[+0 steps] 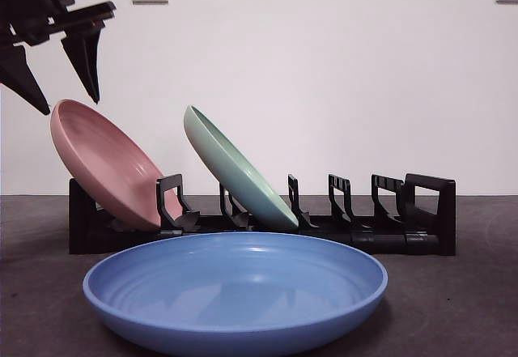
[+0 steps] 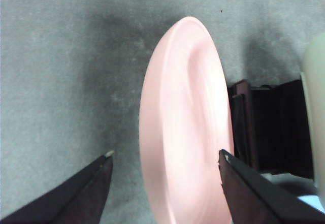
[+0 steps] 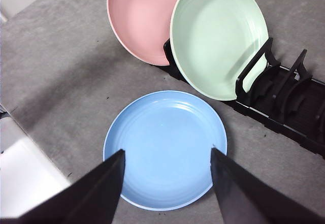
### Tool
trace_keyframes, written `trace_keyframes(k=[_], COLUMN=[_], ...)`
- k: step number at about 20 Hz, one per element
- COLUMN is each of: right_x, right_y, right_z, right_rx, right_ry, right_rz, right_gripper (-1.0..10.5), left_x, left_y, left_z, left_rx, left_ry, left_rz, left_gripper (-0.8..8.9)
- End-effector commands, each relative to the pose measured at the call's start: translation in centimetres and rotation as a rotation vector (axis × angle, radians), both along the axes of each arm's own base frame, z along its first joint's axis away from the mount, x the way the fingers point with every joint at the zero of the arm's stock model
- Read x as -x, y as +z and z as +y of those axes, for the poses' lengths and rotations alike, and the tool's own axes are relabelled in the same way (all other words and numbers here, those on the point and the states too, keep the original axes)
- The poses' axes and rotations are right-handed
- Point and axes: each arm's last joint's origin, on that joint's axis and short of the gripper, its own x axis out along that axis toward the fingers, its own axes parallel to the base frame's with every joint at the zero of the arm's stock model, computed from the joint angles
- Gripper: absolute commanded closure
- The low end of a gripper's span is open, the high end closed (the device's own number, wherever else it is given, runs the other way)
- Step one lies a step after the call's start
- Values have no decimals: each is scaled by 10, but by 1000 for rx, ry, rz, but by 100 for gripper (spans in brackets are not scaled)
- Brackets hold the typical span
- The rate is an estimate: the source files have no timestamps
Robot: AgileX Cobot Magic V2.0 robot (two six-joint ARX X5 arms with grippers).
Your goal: Place the plate
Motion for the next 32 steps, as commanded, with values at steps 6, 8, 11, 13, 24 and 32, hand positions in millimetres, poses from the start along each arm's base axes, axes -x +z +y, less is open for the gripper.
trace_keyframes(k=[6, 8, 11, 13, 24, 32], right_x=[0, 0, 0, 1, 1, 2], right_y=[4, 4, 4, 3, 3, 0], right_z=[1, 2, 1, 1, 1, -1], right_rx=[-14, -14, -13, -7, -2, 39], right_ry=[-4, -3, -3, -3, -2, 4], right_rz=[-4, -4, -3, 1, 4, 18], right_gripper=[681, 681, 681, 681, 681, 681], left_x=[-10, -10, -10, -9, 2, 38], left_y=[0, 0, 0, 0, 51, 93], left_z=[-2, -2, -2, -2, 7, 16], left_rx=[-10, -10, -10, -10, -255, -304], left_ry=[-10, -10, -10, -10, 64, 90], left_rz=[-24, -24, -20, -18, -34, -44], left_gripper=[655, 706, 762, 778, 798, 798])
